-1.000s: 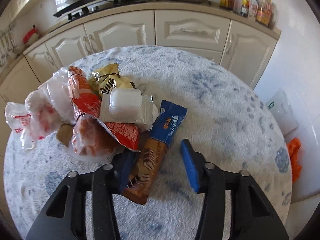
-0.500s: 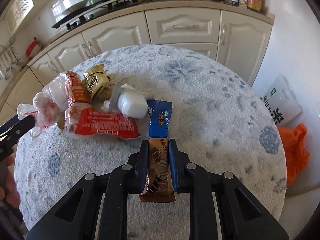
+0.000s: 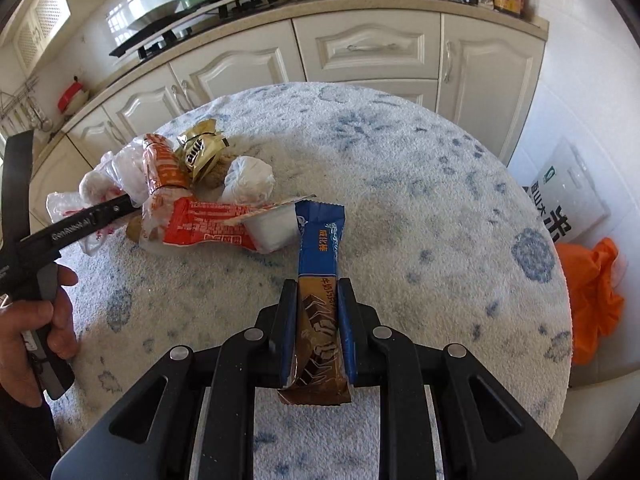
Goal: Collect trash
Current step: 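Grasp the clear plastic bag with left gripper while right grasps brown chocolate bar, then lift both items and carry them over the blue bin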
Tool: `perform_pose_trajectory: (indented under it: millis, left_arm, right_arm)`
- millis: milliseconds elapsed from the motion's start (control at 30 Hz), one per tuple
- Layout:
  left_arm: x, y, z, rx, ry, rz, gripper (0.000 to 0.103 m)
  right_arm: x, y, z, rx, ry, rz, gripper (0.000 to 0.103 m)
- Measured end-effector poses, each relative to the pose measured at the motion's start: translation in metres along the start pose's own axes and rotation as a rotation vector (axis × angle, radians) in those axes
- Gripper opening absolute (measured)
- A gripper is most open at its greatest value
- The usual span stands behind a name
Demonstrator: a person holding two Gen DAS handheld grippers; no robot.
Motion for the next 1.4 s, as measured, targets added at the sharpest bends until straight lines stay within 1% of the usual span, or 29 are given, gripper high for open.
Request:
perform_pose_trajectory:
  millis: [100,167,233,333,500,667,800,1000,1200,1400]
  left_arm:
    - [-0.016,-0.007,0.008,-0.011,0.017,-0.021,0.044]
    - [-0.029,-0.006,0.015,-0.007,0.031,-0.043,0.044]
    - [-0.047,0.000,0.024,-0.007,0.052,-0.047,0.044]
    - [-0.070,0.018,0.041,0.008,0.074,-0.053,0.044]
    - [-0.111,0.055,0.064,0.039,0.108,-0.034,0.044]
    - [-0.148,0.093,0.082,0.093,0.148,-0.012,0.045]
    - [-0.172,0.125,0.089,0.128,0.190,0.008,0.045]
    - [-0.211,0.164,0.107,0.184,0.242,0.045,0.045]
    - [-0.235,0.205,0.122,0.252,0.271,0.107,0.045]
    - [-0.243,0.249,0.127,0.328,0.284,0.185,0.045]
  right_arm:
    - [-0.008,0.000,0.004,-0.002,0.004,-0.003,0.019]
    - [-0.016,0.001,0.008,-0.001,0.011,-0.005,0.019]
    - [-0.023,0.001,0.011,0.002,0.017,-0.011,0.019]
    - [-0.037,0.001,0.017,0.005,0.032,-0.015,0.019]
    - [-0.069,0.002,0.024,0.013,0.074,-0.036,0.019]
    - [-0.105,0.007,0.028,0.023,0.130,-0.049,0.019]
    - [-0.136,0.015,0.031,0.043,0.181,-0.066,0.019]
    - [-0.183,0.035,0.032,0.074,0.265,-0.074,0.019]
    - [-0.222,0.064,0.034,0.116,0.336,-0.052,0.019]
    - [-0.248,0.105,0.041,0.184,0.383,-0.014,0.019]
Point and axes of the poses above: each gripper's, at about its wrist camera, not at the fingertips, and x roughly the way its jaws point, y to its right, z to its underside, the point moved 7 cm from there along x, roughly the way its jaws point, and after that the axes turned 11 degrees about z, right-handed, at the moved point
